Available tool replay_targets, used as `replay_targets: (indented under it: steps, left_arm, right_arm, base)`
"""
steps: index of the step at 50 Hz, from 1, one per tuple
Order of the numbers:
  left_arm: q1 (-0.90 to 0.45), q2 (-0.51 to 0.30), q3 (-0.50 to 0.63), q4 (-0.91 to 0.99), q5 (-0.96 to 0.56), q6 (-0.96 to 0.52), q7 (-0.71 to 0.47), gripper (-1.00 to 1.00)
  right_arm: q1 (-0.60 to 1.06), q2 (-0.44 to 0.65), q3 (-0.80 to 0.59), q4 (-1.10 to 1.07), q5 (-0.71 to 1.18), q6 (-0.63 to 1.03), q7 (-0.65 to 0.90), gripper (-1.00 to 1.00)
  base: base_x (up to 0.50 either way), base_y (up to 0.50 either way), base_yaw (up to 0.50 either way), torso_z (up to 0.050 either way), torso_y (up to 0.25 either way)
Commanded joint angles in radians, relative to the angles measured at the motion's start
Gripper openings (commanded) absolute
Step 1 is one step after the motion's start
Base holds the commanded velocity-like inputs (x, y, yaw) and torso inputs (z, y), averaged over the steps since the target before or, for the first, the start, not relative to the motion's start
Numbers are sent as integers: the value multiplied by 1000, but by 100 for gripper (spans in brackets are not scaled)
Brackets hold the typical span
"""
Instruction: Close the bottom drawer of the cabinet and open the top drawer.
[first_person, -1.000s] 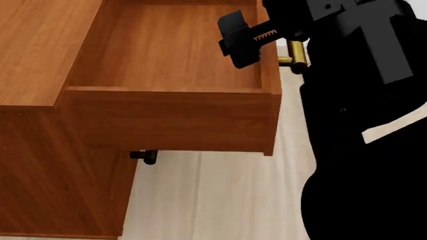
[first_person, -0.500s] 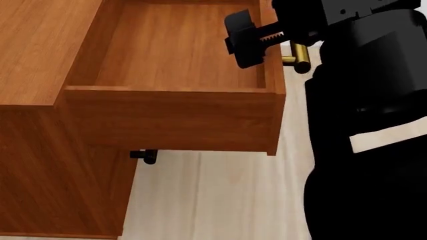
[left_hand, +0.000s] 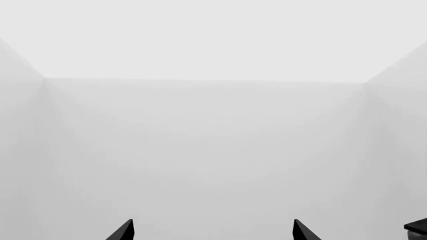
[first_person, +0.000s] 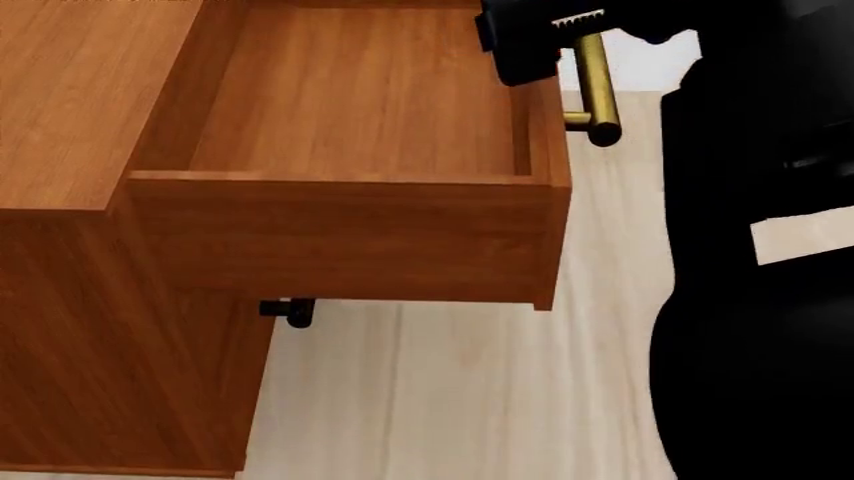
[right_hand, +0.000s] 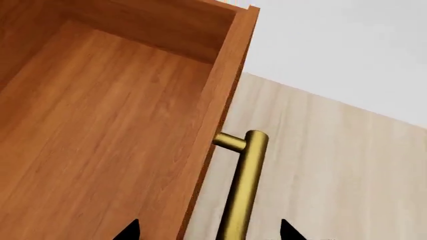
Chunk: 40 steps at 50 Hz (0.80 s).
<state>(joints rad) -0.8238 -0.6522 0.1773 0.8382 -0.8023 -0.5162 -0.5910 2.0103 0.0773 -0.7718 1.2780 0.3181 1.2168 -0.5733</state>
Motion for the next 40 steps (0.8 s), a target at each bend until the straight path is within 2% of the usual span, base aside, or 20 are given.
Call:
replay_targets:
  steps: [1,15,31,33,40]
  left_arm:
    - [-17,-8,-6,18,-24,-18,-18,100]
    - [-38,-12,-4,32,-42,-32,-33,100]
    - [-50,-12,5,31,-47,-32,-34,100]
    - [-51,-11,7,28,-44,-31,-33,100]
    - [-61,-5,14,21,-42,-29,-31,100]
  right_arm:
    - [76,47,-172,-42,-106,22,46,100]
    - [102,118,-135,-208,-83,132,70,100]
    - [53,280,3,-562,-23,352,177,100]
    - [61,313,-2,-585,84,353,262,100]
    - [88,476,-21,-701,810,353,877,100]
  base:
    - [0,0,-5,0,10]
    - [0,0,0,0,0]
    - [0,0,0,0,0]
    - [0,0,0,0,0]
    - [0,0,0,0,0]
